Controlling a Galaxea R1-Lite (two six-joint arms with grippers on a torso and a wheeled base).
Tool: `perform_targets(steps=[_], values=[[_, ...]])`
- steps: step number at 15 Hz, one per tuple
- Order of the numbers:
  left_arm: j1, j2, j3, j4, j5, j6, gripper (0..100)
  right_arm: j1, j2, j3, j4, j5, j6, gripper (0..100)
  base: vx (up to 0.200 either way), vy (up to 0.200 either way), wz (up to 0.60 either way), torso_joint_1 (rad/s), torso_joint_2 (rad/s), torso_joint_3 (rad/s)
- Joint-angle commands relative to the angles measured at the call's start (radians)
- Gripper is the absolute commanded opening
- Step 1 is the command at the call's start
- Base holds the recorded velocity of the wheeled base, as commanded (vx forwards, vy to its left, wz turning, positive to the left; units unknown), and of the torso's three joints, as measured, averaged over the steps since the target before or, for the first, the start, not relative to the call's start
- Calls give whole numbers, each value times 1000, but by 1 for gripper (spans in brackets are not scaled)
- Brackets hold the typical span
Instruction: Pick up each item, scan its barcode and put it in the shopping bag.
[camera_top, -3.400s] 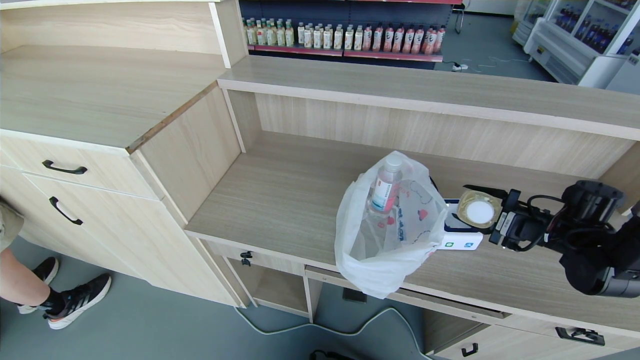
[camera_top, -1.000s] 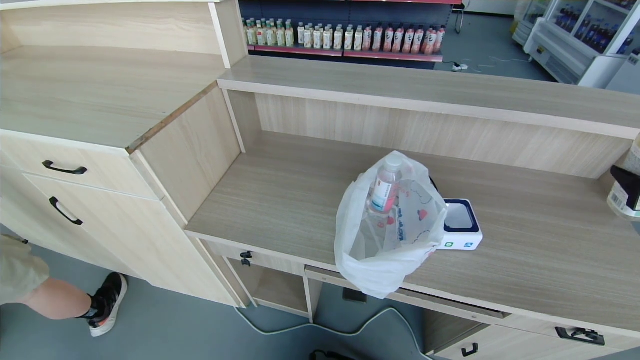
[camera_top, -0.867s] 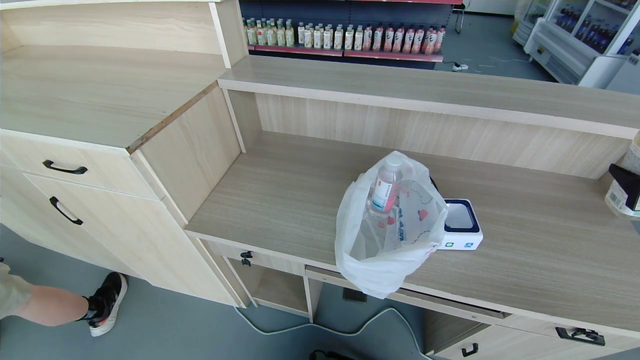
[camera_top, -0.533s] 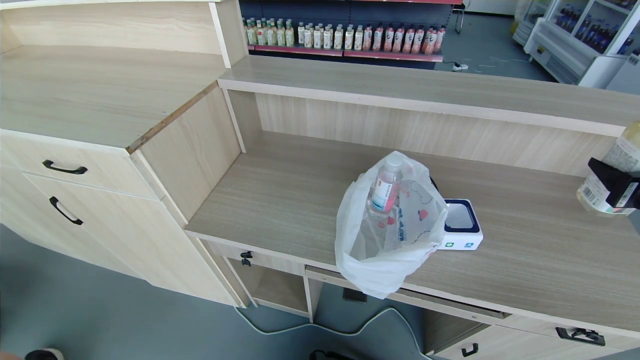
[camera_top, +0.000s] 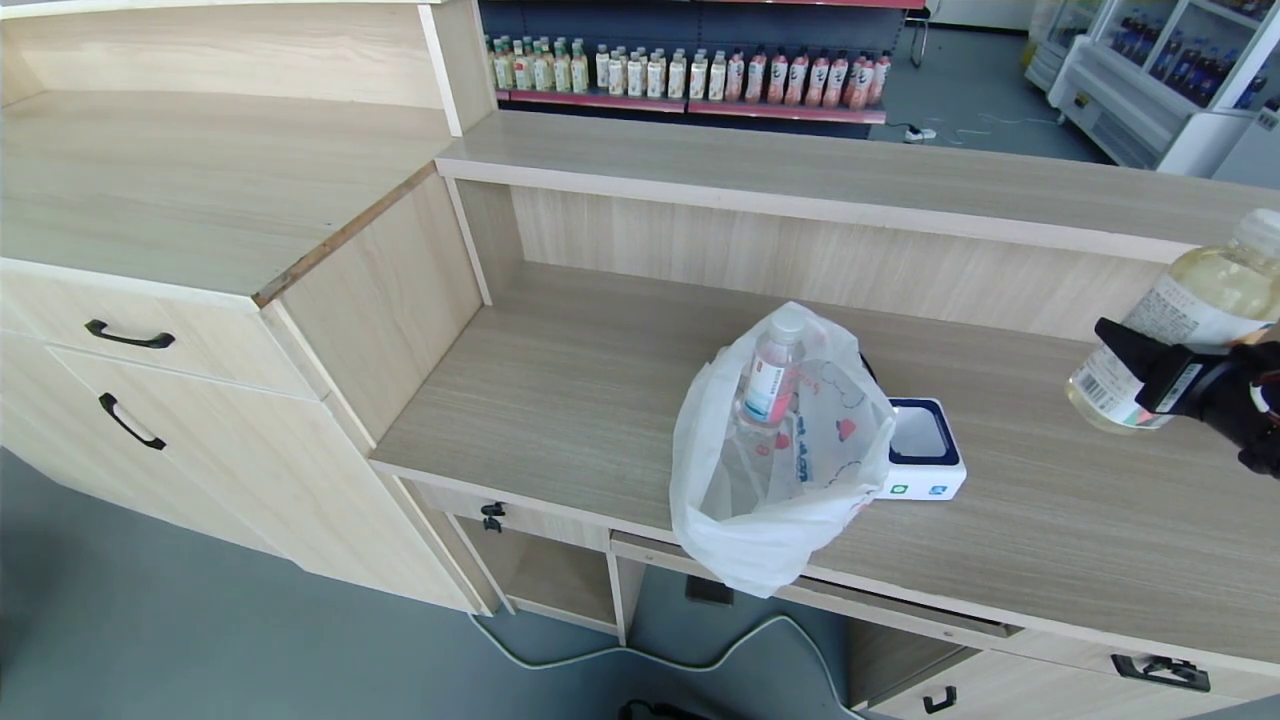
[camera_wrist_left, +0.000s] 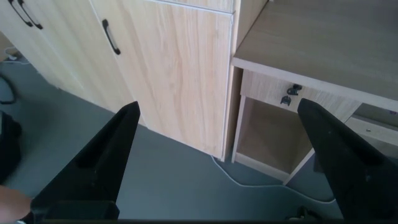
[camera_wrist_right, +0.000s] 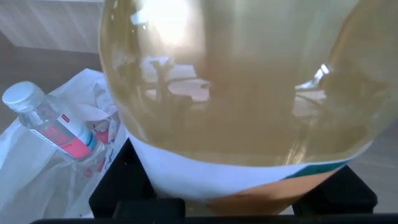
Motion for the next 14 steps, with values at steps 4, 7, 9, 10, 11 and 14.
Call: perform_targets(steps=[4, 7, 9, 10, 11, 14], values=[[0, 0, 0, 1, -3, 0, 100, 33, 19, -9, -39, 0, -8, 0, 0, 0, 0, 0, 0, 0], [0, 0, 0, 1, -3, 0, 100, 25, 25, -10, -39, -2, -8, 0, 0, 0, 0, 0, 0, 0], [0, 0, 0, 1, -3, 0, 100, 25, 25, -9, -41, -2, -10, 0, 0, 0, 0, 0, 0, 0], [0, 0, 0, -1, -3, 0, 100, 22, 25, -6, -41, -2, -10, 0, 0, 200, 0, -2, -2, -2], [0, 0, 0, -1, -3, 0, 100, 17, 27, -4, -41, -2, -10, 0, 0, 200, 0, 7, -2, 2], [-2, 0, 0, 1, -6, 1, 100, 14, 27, 1, -39, -2, -8, 0, 0, 200, 0, -1, 4, 2]])
